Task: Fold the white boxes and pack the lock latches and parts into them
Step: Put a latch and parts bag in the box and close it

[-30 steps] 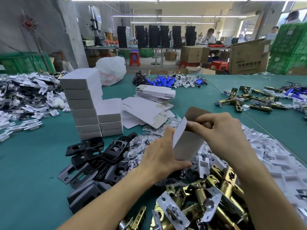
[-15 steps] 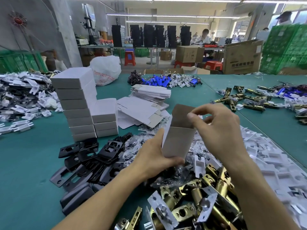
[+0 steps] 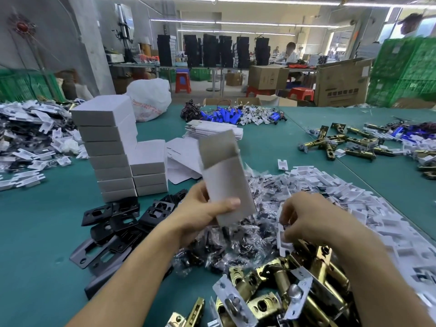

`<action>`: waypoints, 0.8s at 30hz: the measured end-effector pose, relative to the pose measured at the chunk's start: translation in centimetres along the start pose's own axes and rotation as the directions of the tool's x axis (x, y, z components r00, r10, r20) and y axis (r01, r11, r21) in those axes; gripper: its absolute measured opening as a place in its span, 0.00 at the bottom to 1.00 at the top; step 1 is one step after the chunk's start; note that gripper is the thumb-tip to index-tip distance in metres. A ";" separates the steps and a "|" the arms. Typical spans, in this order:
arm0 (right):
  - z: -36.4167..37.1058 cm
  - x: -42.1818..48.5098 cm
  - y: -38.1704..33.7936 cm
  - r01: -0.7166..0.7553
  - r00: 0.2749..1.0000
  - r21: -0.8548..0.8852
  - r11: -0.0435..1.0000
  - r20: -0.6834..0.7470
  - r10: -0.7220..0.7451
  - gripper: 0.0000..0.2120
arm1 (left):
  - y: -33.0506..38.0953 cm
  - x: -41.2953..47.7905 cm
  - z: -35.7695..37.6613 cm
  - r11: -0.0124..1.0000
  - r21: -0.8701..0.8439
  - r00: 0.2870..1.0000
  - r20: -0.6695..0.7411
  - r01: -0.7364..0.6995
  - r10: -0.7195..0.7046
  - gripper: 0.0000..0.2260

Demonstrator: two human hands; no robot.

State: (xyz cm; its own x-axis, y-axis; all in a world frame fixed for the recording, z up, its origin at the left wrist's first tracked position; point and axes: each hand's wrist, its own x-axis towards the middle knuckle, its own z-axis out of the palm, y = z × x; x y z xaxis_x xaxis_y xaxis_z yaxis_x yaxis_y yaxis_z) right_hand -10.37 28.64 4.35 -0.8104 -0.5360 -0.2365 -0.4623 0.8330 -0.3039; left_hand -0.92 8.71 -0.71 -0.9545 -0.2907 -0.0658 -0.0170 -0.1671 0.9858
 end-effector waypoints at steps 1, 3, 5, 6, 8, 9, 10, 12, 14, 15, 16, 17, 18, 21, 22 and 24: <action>0.0 0.0 0.0 0.015 1.000 -0.008 1.000 -0.001 -0.015 0.09 | 0.2 0.1 0.1 0.986 -0.164 0.998 -0.065 -0.011 0.001 0.29; 0.0 0.0 -0.1 0.065 0.998 -0.011 0.998 -0.002 -0.065 0.09 | 0.6 0.4 0.2 0.885 -0.449 0.987 -0.144 -0.124 0.065 0.24; -0.2 -0.1 0.0 0.121 0.993 0.003 0.993 0.007 -0.121 0.09 | 0.8 0.6 0.2 0.817 -0.517 0.966 -0.182 -0.254 0.185 0.21; -0.3 -0.2 0.0 0.140 0.990 0.028 0.990 0.004 -0.140 0.09 | 1.0 0.5 0.3 0.815 -0.499 0.954 -0.198 -0.295 0.225 0.24; -0.8 -0.6 -0.1 0.172 0.984 0.146 0.974 -0.073 -0.162 0.08 | 0.9 0.4 0.3 0.839 -0.437 0.943 -0.221 -0.325 0.251 0.27; -1.1 -0.8 -0.3 0.202 0.972 0.228 0.952 -0.163 -0.167 0.07 | 0.8 0.3 0.4 0.859 -0.396 0.942 -0.216 -0.325 0.257 0.27; -1.4 -1.1 -0.5 0.252 0.944 0.302 0.920 -0.287 -0.164 0.06 | 0.8 0.1 0.6 0.884 -0.332 0.940 -0.206 -0.329 0.272 0.25; -2.1 -1.8 -1.2 0.402 0.825 0.388 0.830 -0.546 -0.145 0.07 | 0.4 -0.1 1.0 0.928 -0.145 0.928 -0.207 -0.342 0.309 0.21; -2.5 -2.5 -2.0 0.566 0.683 0.380 0.732 -0.713 -0.158 0.09 | 0.0 0.0 1.3 0.923 0.086 0.899 -0.210 -0.375 0.385 0.13; -2.6 -2.9 -2.4 0.634 0.621 0.358 0.686 -0.764 -0.175 0.10 | -0.1 0.0 1.5 0.902 0.187 0.885 -0.198 -0.388 0.422 0.10; -2.6 -3.2 -2.9 0.688 0.563 0.328 0.647 -0.804 -0.190 0.12 | -0.3 0.0 1.7 0.884 0.266 0.880 -0.182 -0.385 0.438 0.10; -2.6 -3.4 -3.3 0.728 0.505 0.288 0.623 -0.839 -0.202 0.13 | -0.4 0.1 1.8 0.868 0.323 0.879 -0.171 -0.376 0.445 0.12; -2.5 -3.6 -3.7 0.754 0.448 0.242 0.611 -0.869 -0.210 0.13 | -0.6 0.1 1.9 0.853 0.366 0.876 -0.165 -0.372 0.453 0.14; -2.1 -4.1 -4.7 0.787 0.299 0.101 0.608 -0.926 -0.232 0.12 | -0.9 0.2 2.1 0.827 0.433 0.868 -0.173 -0.358 0.466 0.10; -2.0 -4.2 -5.0 0.790 0.253 0.057 0.611 -0.938 -0.239 0.12 | -1.0 0.2 2.1 0.822 0.449 0.869 -0.173 -0.350 0.464 0.08; -1.9 -4.5 -5.4 0.786 0.184 -0.003 0.618 -0.953 -0.239 0.10 | -1.1 0.2 2.1 0.807 0.491 0.870 -0.177 -0.328 0.461 0.09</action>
State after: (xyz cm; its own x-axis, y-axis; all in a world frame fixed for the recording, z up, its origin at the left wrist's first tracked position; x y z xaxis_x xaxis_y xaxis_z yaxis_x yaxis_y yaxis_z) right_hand -4.88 26.83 8.83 -0.3817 -0.1672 0.9090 -0.9240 0.0934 -0.3708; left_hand -1.75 10.79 -1.51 -0.7853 -0.4963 0.3702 0.1533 0.4233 0.8929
